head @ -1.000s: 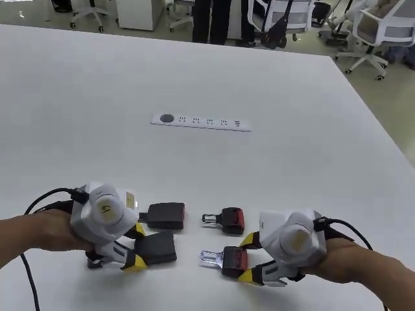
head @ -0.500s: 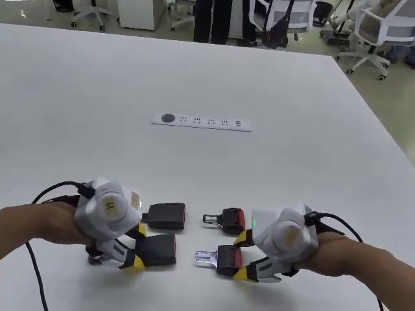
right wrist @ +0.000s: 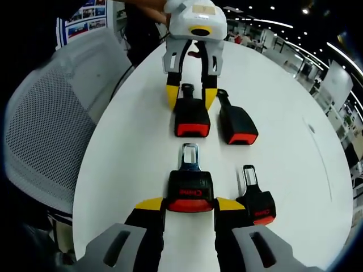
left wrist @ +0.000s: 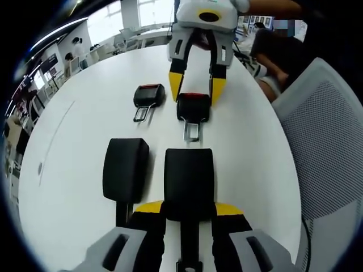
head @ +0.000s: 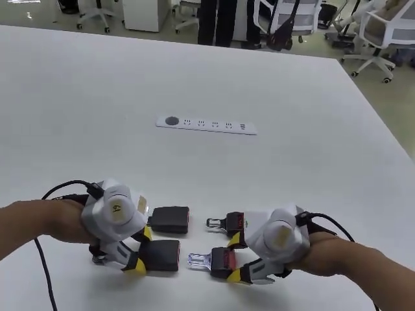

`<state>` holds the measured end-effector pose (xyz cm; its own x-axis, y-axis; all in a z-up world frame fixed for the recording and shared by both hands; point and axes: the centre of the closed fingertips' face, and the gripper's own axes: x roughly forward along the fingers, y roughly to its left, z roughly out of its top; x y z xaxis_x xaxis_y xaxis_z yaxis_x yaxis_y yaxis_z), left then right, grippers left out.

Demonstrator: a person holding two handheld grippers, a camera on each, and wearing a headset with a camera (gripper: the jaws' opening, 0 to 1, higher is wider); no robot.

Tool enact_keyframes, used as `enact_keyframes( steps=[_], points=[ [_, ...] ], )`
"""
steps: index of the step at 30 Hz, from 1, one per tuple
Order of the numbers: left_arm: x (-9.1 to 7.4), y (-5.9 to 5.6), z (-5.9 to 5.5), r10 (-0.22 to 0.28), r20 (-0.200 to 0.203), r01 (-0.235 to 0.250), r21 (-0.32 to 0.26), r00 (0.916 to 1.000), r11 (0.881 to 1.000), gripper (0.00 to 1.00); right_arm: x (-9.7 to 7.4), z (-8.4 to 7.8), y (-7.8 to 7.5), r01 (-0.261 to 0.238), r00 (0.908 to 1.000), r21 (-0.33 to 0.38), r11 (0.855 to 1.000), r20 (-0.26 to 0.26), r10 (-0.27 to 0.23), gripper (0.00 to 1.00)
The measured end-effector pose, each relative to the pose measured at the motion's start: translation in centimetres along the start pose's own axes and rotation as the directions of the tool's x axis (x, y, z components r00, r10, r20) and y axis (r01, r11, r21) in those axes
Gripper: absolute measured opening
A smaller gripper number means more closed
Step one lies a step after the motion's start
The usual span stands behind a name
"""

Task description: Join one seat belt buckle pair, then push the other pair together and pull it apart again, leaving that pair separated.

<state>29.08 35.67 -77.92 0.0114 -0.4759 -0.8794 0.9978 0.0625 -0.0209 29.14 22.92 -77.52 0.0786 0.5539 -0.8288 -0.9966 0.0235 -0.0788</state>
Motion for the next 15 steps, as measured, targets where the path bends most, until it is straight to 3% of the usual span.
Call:
enact_keyframes(
  steps=[15],
  points=[
    [0.0, 0.0, 0.2, -0.005, -0.017, 0.005, 0.011, 0.9998, 1.000, 0.33, 1.0, 1.4, -0.2, -0.019, 0.9998, -0.010, 1.000, -0.003, 0.019, 0.30]
  ],
)
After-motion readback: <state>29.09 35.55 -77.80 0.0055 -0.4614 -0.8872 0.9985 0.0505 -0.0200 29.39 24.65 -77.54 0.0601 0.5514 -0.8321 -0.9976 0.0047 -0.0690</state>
